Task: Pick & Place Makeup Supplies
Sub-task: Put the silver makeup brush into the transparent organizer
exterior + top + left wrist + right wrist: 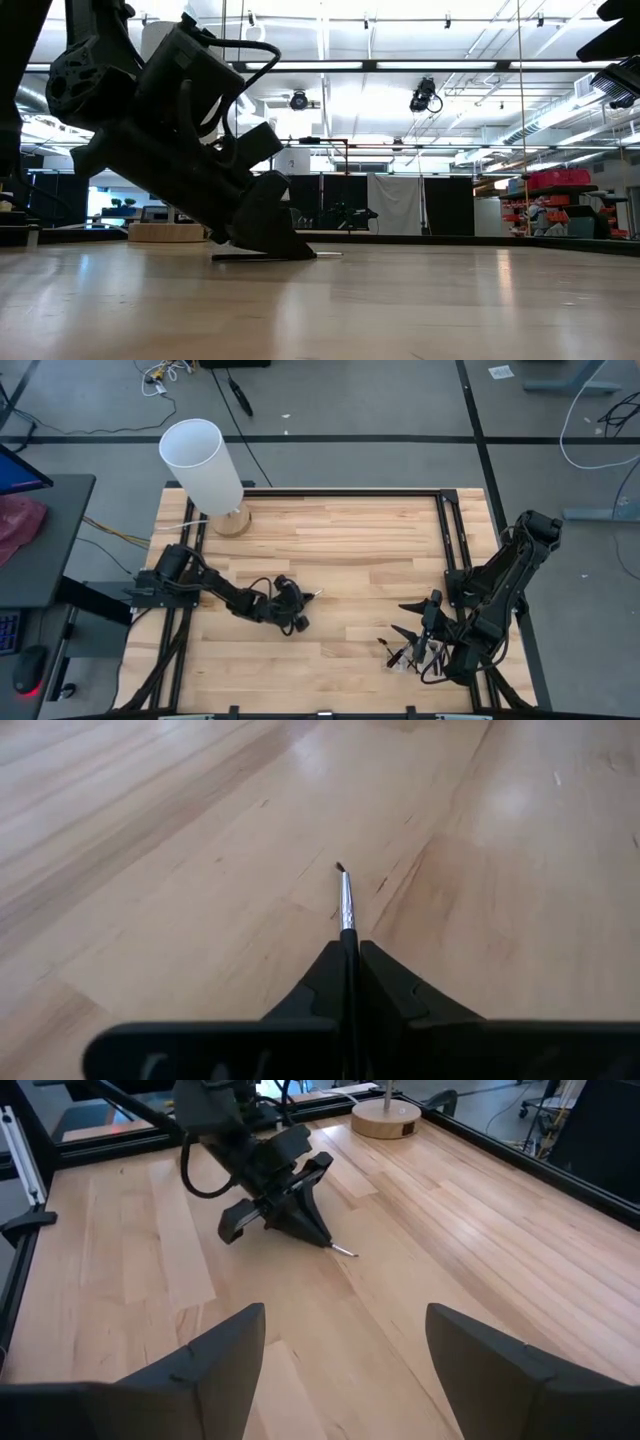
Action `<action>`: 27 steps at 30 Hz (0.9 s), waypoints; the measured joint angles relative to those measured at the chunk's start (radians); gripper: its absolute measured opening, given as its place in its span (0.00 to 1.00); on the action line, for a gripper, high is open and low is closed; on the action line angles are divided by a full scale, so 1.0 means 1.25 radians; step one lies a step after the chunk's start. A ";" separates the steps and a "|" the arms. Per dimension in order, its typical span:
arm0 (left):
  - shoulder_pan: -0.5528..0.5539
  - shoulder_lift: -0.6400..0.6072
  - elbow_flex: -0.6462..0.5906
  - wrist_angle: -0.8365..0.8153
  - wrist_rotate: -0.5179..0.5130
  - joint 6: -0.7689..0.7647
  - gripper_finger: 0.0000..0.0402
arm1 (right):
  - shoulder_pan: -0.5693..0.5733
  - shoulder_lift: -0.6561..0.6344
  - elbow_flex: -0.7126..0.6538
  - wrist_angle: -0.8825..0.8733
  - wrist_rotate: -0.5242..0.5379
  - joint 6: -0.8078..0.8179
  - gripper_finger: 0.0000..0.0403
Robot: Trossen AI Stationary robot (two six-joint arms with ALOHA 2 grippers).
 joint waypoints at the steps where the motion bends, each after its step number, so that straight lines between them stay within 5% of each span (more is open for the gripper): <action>1: 0.000 -0.008 0.000 0.004 0.009 0.009 0.04 | 0.000 0.000 0.000 0.000 0.000 0.000 0.69; 10: -0.001 -0.026 0.000 0.157 0.027 0.079 0.04 | -0.006 0.000 0.000 0.003 -0.010 0.000 0.69; 17: 0.004 -0.028 0.001 0.397 0.050 0.189 0.04 | -0.048 0.000 0.000 0.010 -0.047 -0.025 0.69; 23: 0.020 -0.029 0.005 0.612 0.159 0.265 0.04 | -0.096 0.000 -0.001 0.075 -0.030 -0.133 0.69; 27: 0.021 -0.030 0.044 0.650 0.232 0.304 0.03 | -0.121 0.000 -0.040 0.267 -0.016 -0.317 0.69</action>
